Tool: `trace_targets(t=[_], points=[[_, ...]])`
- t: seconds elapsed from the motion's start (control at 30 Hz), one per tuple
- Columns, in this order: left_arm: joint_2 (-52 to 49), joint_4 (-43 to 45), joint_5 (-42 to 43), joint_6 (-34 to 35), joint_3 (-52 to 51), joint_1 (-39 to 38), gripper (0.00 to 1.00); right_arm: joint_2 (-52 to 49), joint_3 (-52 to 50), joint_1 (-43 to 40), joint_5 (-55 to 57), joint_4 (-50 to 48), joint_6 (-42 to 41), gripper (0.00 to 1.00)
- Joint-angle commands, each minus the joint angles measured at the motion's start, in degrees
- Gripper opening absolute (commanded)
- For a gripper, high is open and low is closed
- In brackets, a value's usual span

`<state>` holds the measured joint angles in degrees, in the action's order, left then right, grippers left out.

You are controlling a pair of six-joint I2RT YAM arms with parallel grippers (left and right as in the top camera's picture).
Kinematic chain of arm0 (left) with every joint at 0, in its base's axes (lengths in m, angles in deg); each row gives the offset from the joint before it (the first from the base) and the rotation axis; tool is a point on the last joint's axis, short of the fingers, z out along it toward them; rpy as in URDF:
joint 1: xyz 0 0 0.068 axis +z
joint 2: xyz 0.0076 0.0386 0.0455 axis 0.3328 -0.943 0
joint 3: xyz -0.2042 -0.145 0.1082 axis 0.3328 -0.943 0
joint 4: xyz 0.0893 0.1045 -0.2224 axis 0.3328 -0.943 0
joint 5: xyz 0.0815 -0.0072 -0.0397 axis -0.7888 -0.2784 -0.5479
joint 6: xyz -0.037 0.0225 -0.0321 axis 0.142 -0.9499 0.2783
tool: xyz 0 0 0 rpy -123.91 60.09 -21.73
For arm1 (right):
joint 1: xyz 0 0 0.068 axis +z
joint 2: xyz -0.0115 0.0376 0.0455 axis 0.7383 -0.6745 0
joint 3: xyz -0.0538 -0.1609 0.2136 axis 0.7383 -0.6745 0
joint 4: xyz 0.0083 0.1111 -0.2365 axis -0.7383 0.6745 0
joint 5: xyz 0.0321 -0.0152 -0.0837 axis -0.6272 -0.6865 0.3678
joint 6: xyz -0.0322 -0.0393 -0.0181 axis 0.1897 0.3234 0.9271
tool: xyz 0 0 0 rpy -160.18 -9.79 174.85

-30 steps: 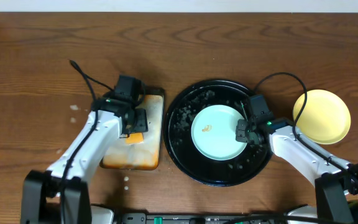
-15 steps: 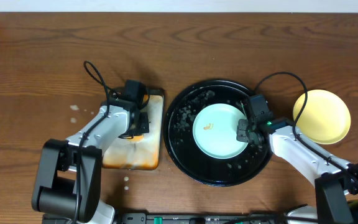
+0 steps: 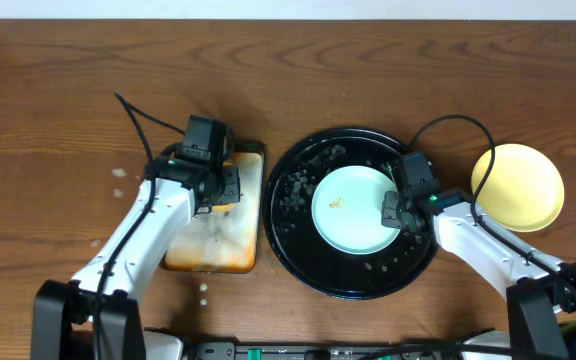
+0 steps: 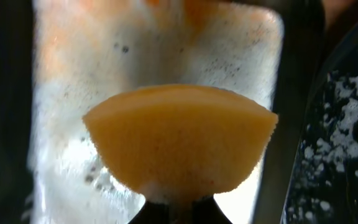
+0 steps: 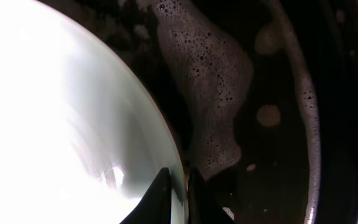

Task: Clean dirty plates on tray and stack at the side
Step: 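Wet the orange sponge in the sponge tray with the left gripper, then scrub the blue plate held by the right gripper with the sponge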

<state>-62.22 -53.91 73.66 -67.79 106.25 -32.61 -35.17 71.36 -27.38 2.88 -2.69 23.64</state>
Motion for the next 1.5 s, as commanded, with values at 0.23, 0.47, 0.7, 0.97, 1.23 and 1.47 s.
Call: trace_targets(t=[0.23, 0.47, 0.7, 0.97, 1.23, 1.47], points=[[-7.76, 6.32, 0.35, -4.66, -6.75, 0.13, 0.08, -0.96, -0.74, -1.01, 3.06, 0.26, -0.46, 0.08], [-10.40, 4.04, 0.39, -4.98, -6.99, 0.13, 0.08, -0.96, -0.74, -1.01, 2.82, 0.28, -0.44, 0.08], [-4.28, -2.99, 0.44, -4.98, -0.55, 0.13, 0.08, -0.96, -0.74, -1.01, 2.67, 0.24, -0.44, 0.08], [-0.92, -10.73, 7.02, -5.03, 8.26, -0.09, 0.08, -0.96, -0.74, -1.01, 2.67, 0.17, -0.42, 0.08], [-0.94, -8.17, 11.69, 0.44, 13.92, -8.39, 0.08, -0.96, -0.74, -1.01, 2.67, 0.00, -0.42, 0.07], [-7.87, 3.69, 11.72, 7.56, 13.92, -20.87, 0.09, -0.96, -0.74, -1.01, 2.67, 0.02, -0.42, 0.07]])
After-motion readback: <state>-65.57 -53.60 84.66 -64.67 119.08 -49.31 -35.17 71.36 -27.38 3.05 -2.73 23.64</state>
